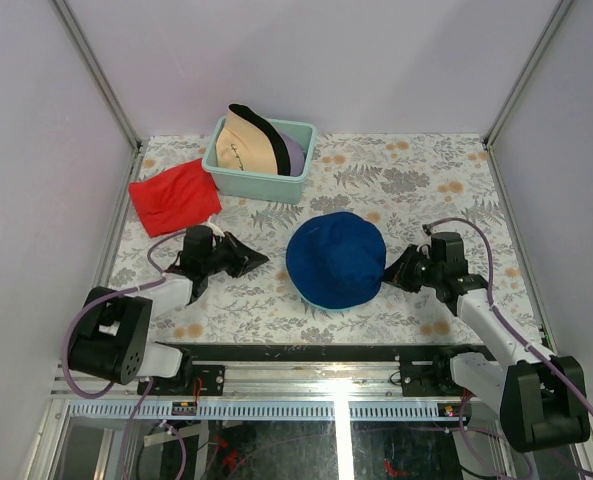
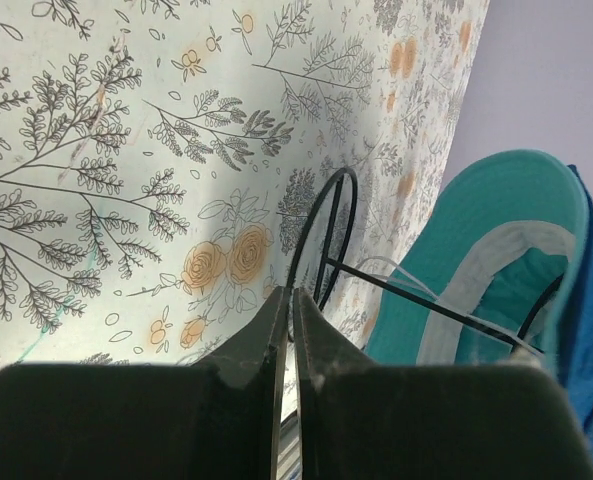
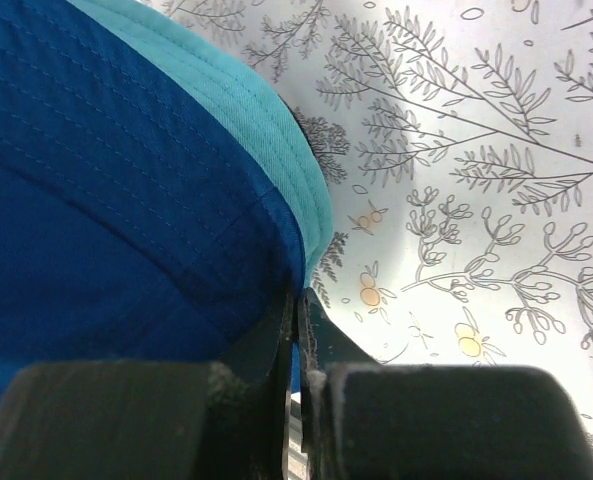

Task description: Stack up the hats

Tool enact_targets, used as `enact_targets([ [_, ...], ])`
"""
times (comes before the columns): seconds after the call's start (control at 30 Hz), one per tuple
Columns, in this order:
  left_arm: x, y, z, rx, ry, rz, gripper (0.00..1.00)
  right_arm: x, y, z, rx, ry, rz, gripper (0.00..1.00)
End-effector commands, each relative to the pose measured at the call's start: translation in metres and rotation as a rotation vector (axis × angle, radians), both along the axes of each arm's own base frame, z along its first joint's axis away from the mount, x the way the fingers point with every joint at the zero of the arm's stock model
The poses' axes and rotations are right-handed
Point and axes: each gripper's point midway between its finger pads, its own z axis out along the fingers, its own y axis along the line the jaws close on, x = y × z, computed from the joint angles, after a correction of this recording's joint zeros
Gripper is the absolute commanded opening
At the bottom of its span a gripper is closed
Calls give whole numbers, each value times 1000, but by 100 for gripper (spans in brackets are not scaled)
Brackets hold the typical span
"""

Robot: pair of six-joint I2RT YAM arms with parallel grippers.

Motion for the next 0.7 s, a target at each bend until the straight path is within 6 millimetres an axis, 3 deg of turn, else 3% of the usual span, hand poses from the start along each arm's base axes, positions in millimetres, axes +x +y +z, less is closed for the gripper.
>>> enact_targets([
  [0.0,8,4,6,36,-41,5,2,1,-13,-7,-118,17,1,1],
  [0.3,4,10,19,31,-58,46,3,17,-10,46,-111,-121,6,2],
  [0.53,1,6,30,-10,-64,43,3,19,-5,61,-95,-145,23,7],
  [0.67,-2,7,45,-41,-87,57,17,20,-4,67,-92,-156,33,19],
])
